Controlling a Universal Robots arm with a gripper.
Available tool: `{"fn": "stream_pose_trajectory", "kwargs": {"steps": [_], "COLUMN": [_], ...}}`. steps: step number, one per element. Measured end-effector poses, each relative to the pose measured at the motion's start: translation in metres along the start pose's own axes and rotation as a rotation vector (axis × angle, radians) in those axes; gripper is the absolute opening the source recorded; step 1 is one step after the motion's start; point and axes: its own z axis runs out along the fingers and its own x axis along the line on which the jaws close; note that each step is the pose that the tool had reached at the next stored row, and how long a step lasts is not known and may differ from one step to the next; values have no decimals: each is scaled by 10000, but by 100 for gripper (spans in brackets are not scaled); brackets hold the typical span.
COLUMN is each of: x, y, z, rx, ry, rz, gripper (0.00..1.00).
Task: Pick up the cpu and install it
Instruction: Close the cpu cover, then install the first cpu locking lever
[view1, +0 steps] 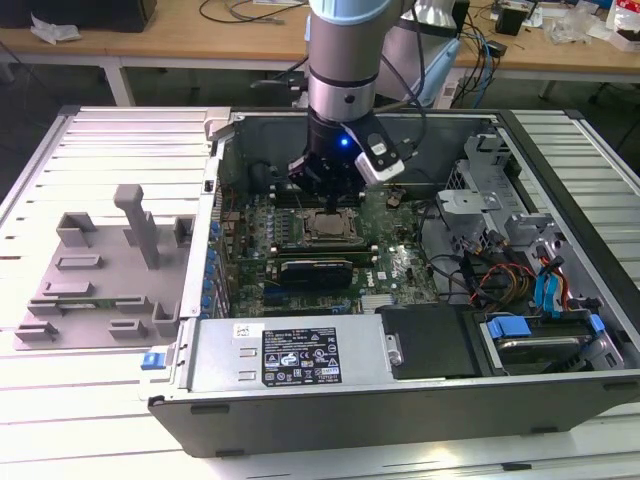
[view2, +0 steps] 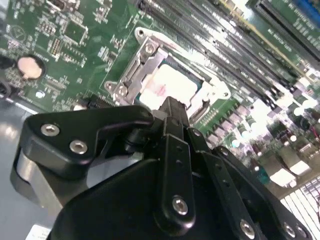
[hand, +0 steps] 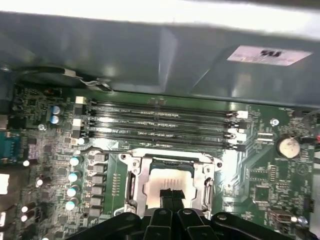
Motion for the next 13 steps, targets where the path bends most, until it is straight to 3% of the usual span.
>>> {"fn": "stream_pose_trajectory", "kwargs": {"steps": [3, 9, 13], "x": [-1, 3, 2], "y": [3, -48, -47], "z": [-64, -96, -102], "rx": [0, 1, 0], "ry": [0, 1, 0], "rz": [0, 0, 0], "gripper": [11, 11, 11]}}
